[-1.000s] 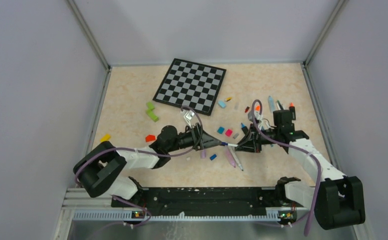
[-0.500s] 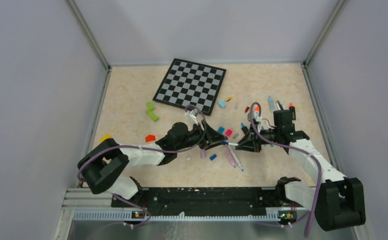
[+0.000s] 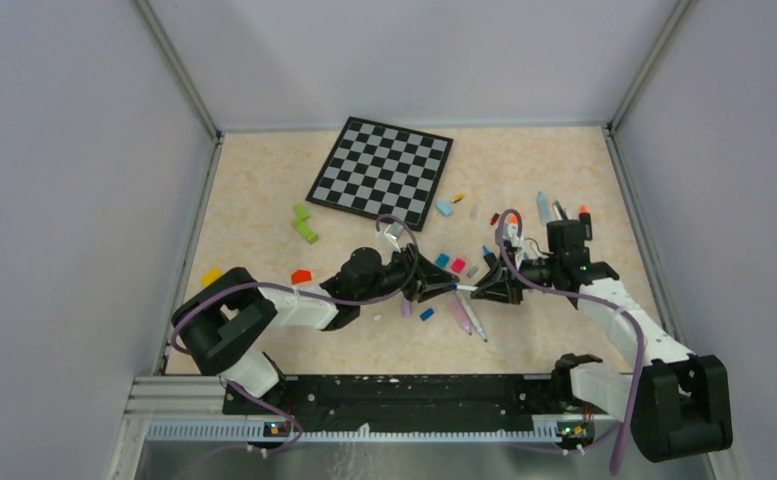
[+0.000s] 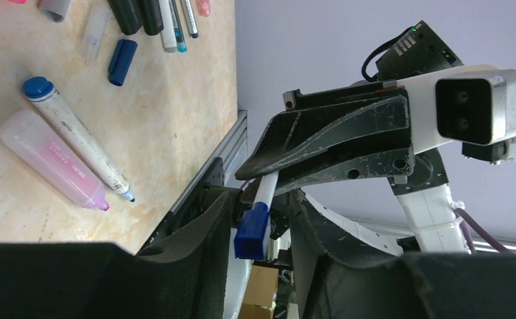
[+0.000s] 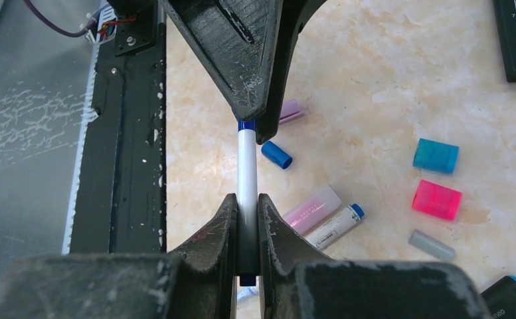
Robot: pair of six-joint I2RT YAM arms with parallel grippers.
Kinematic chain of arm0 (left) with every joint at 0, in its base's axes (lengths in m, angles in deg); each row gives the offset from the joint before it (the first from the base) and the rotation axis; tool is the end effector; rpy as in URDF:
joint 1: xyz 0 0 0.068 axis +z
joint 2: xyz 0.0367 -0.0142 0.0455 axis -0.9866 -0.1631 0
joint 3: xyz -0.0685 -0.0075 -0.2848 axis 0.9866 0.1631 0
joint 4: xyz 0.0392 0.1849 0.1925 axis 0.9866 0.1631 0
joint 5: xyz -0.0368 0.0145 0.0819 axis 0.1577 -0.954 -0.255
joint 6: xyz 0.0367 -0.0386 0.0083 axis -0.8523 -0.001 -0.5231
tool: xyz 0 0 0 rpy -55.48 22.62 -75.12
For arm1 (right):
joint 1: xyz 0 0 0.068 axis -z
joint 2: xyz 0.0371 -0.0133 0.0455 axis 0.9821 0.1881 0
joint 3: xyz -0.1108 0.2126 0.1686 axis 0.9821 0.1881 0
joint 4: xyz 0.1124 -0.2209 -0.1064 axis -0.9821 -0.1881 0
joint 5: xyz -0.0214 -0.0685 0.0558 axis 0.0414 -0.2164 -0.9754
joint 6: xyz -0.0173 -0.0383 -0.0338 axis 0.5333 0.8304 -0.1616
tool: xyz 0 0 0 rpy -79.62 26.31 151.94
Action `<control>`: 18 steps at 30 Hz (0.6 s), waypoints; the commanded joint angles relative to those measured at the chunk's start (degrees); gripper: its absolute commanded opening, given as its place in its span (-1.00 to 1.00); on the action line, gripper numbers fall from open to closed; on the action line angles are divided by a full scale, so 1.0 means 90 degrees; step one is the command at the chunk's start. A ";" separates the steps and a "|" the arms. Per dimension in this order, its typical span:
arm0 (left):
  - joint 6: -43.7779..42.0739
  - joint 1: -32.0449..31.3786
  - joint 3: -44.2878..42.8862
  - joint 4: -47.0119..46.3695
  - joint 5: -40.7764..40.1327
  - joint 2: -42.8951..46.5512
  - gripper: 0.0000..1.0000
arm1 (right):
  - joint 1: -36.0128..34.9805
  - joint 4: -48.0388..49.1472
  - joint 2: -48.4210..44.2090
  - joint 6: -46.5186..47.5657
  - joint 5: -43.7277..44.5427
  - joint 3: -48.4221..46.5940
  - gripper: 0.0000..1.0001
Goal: Open the pen caps
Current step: Open the pen cap from the pen.
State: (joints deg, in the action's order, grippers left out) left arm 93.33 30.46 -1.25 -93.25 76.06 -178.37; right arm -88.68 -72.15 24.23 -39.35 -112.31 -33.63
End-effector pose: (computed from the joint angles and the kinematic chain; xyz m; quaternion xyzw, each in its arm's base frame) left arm 0.1883 -0.2436 0.1987 -0.1153 0.7469 -0.6404 0.1368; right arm 0.1795 0.0639 0.2291 -0.4598 0.6503 0.4682 0.3827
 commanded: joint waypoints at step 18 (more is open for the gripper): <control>0.0508 -0.0052 0.0271 -0.1661 0.0136 -0.0297 -1.00 | -0.0078 -0.0203 -0.0134 0.0935 0.0030 0.0083 -1.00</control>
State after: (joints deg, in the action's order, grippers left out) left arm 97.55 30.25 -0.57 -97.93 76.89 -180.78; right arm -88.79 -71.15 24.17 -36.69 -111.52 -32.67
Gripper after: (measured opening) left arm 0.079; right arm 0.089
